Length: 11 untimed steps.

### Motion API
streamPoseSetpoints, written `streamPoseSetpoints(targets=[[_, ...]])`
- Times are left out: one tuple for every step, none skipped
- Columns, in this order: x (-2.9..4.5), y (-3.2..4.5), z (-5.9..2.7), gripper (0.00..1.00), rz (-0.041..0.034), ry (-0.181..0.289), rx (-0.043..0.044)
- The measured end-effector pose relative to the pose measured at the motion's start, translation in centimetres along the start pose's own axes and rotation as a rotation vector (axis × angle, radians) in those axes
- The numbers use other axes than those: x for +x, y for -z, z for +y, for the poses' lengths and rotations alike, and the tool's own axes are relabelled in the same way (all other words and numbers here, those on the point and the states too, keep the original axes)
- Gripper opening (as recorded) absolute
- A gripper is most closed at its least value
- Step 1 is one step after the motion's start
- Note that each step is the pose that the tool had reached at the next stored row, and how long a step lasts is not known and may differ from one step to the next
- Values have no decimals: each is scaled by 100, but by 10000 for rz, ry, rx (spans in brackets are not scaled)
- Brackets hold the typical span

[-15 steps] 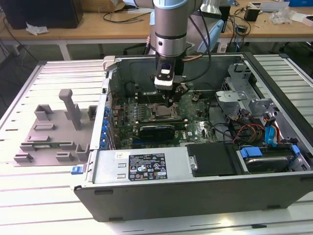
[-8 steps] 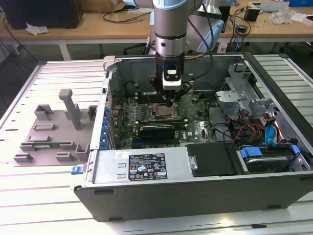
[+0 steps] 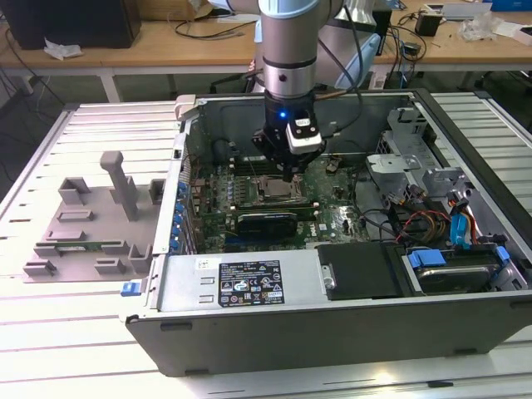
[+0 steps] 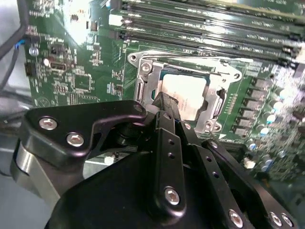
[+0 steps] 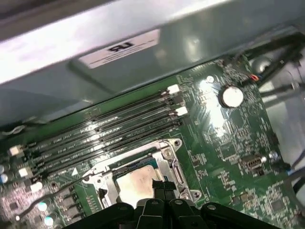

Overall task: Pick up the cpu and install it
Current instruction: 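Close the cpu cover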

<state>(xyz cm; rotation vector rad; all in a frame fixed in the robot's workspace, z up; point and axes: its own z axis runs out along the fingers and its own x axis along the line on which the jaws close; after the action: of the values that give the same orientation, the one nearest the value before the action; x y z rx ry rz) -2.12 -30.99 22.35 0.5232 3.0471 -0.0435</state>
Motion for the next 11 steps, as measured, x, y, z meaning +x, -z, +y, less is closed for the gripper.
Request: streamPoseSetpoints(targets=[[0,-5,0,11,-3,191,-10],[3,-9,0,11,-7,360,-18],[7,-16,-2,11,-11,543,-30],[12,-20,-4,11,-13,673,-36],[24,-23,-8,11,-15,772,-41],[42,-25,-14,11,-15,816,-43],[69,-28,-23,11,-16,842,-47],[93,-30,-31,11,-17,857,-48],[129,-32,-43,11,-17,874,-49],[154,-33,-52,11,-18,889,-49],[185,-38,-63,11,-19,963,-52]])
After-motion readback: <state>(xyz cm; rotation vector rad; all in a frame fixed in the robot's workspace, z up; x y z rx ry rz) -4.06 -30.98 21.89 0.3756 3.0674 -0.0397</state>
